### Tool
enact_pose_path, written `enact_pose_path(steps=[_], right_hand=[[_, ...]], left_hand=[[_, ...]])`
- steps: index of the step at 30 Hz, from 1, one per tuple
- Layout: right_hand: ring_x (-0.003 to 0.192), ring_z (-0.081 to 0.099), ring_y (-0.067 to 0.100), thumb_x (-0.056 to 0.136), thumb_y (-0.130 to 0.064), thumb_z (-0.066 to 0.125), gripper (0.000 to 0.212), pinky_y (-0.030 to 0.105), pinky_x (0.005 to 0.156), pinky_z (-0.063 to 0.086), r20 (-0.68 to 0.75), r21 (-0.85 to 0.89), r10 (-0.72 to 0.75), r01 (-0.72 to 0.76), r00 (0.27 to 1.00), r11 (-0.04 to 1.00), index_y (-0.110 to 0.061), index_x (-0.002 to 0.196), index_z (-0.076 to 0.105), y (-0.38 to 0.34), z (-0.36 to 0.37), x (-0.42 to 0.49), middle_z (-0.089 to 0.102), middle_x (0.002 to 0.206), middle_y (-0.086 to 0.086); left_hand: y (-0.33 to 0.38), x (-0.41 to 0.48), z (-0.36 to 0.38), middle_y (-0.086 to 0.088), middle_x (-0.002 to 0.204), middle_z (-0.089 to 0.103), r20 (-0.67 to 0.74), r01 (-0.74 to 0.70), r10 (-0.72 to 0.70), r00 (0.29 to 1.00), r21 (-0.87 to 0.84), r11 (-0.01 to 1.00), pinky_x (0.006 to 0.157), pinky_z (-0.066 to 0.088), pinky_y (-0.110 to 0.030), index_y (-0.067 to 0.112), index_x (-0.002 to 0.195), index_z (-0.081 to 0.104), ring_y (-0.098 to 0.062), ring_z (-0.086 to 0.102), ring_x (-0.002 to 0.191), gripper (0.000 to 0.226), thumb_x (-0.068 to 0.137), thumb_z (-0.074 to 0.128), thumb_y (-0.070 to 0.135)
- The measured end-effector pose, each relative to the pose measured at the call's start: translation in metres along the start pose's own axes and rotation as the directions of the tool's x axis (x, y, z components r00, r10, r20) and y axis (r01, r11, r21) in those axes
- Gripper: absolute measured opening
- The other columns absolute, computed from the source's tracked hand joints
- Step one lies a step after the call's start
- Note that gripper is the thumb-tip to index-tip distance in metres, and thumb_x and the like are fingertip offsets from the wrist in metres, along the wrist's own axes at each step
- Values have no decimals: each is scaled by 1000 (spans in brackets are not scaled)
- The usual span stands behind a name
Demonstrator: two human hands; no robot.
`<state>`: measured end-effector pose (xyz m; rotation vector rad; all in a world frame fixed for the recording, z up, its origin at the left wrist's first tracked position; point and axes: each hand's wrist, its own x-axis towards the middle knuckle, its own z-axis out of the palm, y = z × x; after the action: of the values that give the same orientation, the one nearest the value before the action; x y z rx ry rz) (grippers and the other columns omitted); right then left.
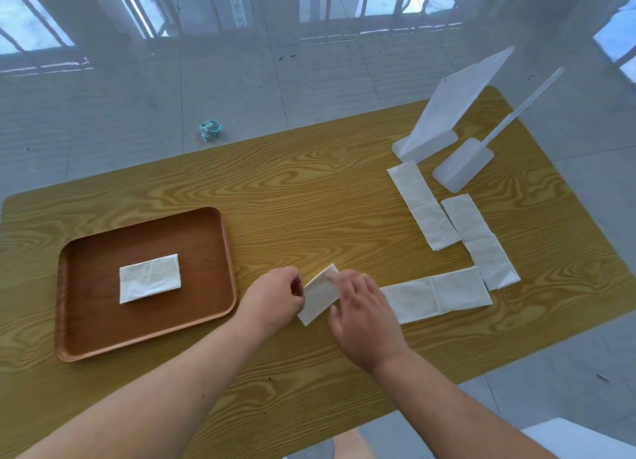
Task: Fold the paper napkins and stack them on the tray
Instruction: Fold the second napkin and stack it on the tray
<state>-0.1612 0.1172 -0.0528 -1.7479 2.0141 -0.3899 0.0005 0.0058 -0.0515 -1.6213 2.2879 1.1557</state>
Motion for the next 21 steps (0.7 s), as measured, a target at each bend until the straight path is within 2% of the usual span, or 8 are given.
enact_pose_path(steps=[4,5,7,9,12,15,18,21], right_hand=[[146,30,19,92,-22,62,70,34,122,23,116,184,122,-142,986,973,-17,156,34,-3,-17,28,41,155,0],[141,38,16,91,-22,62,63,31,117,29,167,215,137,-172,976,961,-20,151,43,-6,-20,36,49,151,-1],[106,61,10,88,-22,65,34,29,90,48,236,308,183,-252,954,917,-27,122,67,-13,-25,49,69,118,-5],[71,59,11,88,-17,67,10,32,65,48,307,459,232,-358,923,813,-24,95,71,-27,-24,63,69,85,-4],[73,60,18,93,-4,67,9,33,66,48,438,691,211,-477,874,543,-12,89,69,-60,-12,82,68,80,4],[72,64,17,95,-3,66,7,28,61,52,542,745,125,-544,831,386,-9,94,69,-123,13,106,70,82,4],[65,61,15,98,-7,64,7,27,56,49,578,689,103,-552,810,470,-6,99,71,-145,27,114,68,77,5],[54,56,16,98,-10,64,13,27,50,45,579,619,145,-548,803,562,-5,90,73,-169,40,122,64,69,6]], left_hand=[[-8,-5,-14,7,77,69,31,-53,62,998,-231,971,55,51,-23,39,88,59,-7,63,67,21,83,67,20],[-10,-6,-20,6,79,69,37,-56,71,997,-314,948,53,51,-22,41,91,60,-5,62,64,24,82,67,20],[-17,-7,-33,7,78,69,29,-44,62,998,-424,905,55,52,-22,43,96,62,-2,59,63,29,78,67,21],[-30,-10,-47,12,74,65,10,-18,26,1000,-488,873,61,52,-24,39,100,65,-2,59,65,33,74,70,19],[-62,-16,-74,-2,95,70,92,153,-124,988,-687,710,73,56,-33,24,110,67,-16,67,84,42,75,82,4],[-132,-33,-104,1,85,79,110,226,-215,970,-730,645,61,54,-21,13,102,74,-13,72,76,22,87,81,-1],[-158,-41,-109,11,71,78,49,225,-267,962,-697,681,53,49,-12,17,94,79,0,68,61,3,92,80,15],[-179,-47,-115,10,69,75,-5,219,-321,947,-719,659,59,51,-19,18,88,81,-5,66,62,16,98,74,28]])
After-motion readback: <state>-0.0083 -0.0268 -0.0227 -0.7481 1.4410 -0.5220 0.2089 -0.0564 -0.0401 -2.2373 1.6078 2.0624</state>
